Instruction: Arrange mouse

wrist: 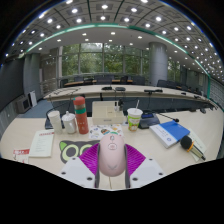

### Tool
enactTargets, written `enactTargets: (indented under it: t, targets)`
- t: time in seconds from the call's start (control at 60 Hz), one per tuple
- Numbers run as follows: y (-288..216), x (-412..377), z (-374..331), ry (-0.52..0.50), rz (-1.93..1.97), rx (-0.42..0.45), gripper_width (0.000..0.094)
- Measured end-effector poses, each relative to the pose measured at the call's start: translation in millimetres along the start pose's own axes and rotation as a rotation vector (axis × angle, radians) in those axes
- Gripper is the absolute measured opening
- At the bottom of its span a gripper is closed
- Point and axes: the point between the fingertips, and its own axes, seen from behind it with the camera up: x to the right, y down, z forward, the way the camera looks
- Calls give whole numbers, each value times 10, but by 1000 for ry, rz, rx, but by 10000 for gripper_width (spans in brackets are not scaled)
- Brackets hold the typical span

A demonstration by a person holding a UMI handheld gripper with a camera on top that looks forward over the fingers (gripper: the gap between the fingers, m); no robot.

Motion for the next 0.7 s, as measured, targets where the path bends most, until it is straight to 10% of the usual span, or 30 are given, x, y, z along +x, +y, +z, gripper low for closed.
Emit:
enactTargets:
  t: [0.2, 0.517, 0.7]
  targets:
    - [-364, -881, 748, -60, -17, 12, 336]
    - [796, -1643, 1802, -73, -64, -188, 347]
    - [1094, -1662, 1930, -96, -32, -252, 551]
